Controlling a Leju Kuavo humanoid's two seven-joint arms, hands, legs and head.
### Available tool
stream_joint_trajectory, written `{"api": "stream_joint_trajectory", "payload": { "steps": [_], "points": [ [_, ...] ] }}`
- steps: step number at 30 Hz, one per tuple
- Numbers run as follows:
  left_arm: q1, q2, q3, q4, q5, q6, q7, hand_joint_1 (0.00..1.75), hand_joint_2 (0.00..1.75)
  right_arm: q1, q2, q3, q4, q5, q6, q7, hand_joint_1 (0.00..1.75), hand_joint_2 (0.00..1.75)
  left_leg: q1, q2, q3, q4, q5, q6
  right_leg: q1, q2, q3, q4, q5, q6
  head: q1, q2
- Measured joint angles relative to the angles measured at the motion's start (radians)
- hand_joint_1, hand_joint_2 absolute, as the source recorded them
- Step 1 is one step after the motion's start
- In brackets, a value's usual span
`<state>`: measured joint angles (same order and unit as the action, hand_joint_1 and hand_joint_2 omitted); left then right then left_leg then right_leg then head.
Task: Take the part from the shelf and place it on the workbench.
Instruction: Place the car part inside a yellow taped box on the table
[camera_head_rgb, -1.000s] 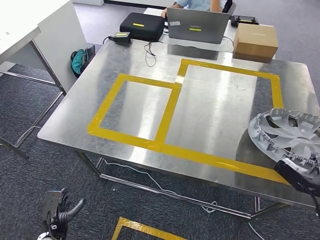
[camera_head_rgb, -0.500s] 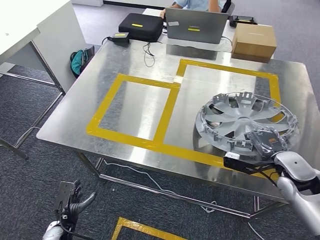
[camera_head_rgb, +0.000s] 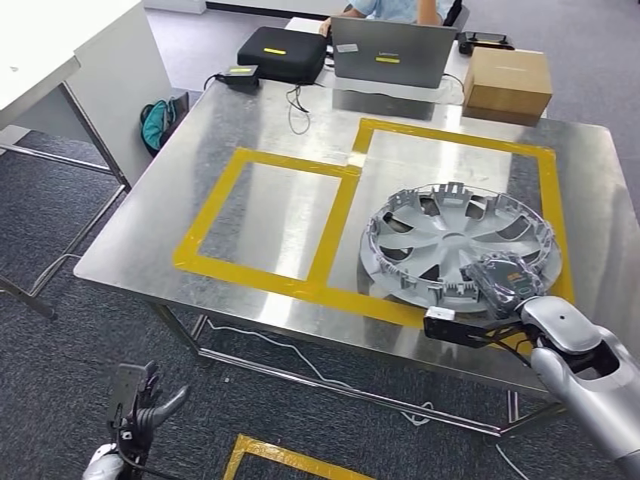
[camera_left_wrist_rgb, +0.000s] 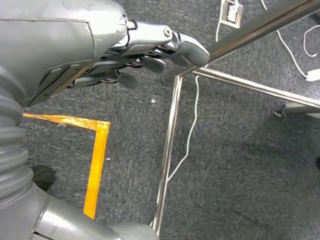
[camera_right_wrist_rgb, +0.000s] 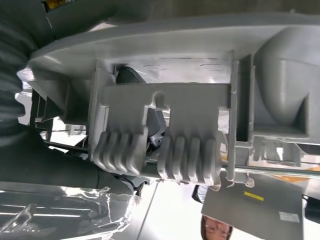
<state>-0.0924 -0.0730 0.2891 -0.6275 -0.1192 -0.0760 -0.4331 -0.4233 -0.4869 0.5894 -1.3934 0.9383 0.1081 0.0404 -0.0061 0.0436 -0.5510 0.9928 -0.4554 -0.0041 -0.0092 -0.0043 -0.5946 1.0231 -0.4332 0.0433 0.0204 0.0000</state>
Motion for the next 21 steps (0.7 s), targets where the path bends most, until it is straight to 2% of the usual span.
{"api": "stream_joint_trajectory", "payload": {
  "steps": [4, 5, 8, 9, 21],
  "points": [
    [0.022, 0.009, 0.001, 0.0, 0.001, -0.003, 0.0, 0.0, 1.75, 0.006, -0.01, -0.012, 0.01, -0.007, -0.002, 0.028, 1.75, 1.75, 0.0, 0.0, 0.0, 0.0, 0.0, 0.0, 0.0, -0.001, 0.0, 0.0, 0.0, 0.0, 0.0, 0.0],
    [0.027, 0.011, 0.002, 0.0, 0.001, -0.003, -0.001, 0.0, 1.75, 0.009, -0.011, -0.017, 0.011, -0.006, -0.002, 0.031, 1.34, 1.75, 0.0, 0.0, 0.0, 0.0, 0.001, 0.001, 0.0, -0.002, 0.0, 0.0, 0.0, 0.0, 0.0, 0.0],
    [0.037, 0.014, 0.003, 0.0, 0.002, -0.006, -0.001, 0.0, 0.44, 0.016, -0.012, -0.029, 0.012, -0.001, -0.003, 0.038, 0.03, 1.75, 0.0, 0.0, 0.0, 0.0, 0.001, 0.001, 0.0, -0.002, 0.0, 0.0, 0.0, 0.0, 0.0, 0.0],
    [0.039, 0.014, 0.004, 0.0, 0.002, -0.007, -0.001, 0.0, 0.0, 0.018, -0.012, -0.031, 0.012, 0.001, -0.003, 0.04, 0.0, 1.75, 0.0, -0.001, 0.0, 0.0, 0.001, 0.001, 0.0, -0.002, 0.0, 0.0, 0.0, 0.0, 0.0, 0.0],
    [0.051, 0.015, 0.016, -0.007, -0.017, -0.008, -0.001, 0.0, 0.0, 0.038, -0.005, -0.076, 0.012, -0.04, 0.005, 0.055, 0.0, 1.75, -0.001, -0.002, -0.001, 0.0, 0.001, 0.001, -0.001, -0.003, 0.001, 0.0, 0.0, 0.0, 0.0, 0.0]
  ]
}}
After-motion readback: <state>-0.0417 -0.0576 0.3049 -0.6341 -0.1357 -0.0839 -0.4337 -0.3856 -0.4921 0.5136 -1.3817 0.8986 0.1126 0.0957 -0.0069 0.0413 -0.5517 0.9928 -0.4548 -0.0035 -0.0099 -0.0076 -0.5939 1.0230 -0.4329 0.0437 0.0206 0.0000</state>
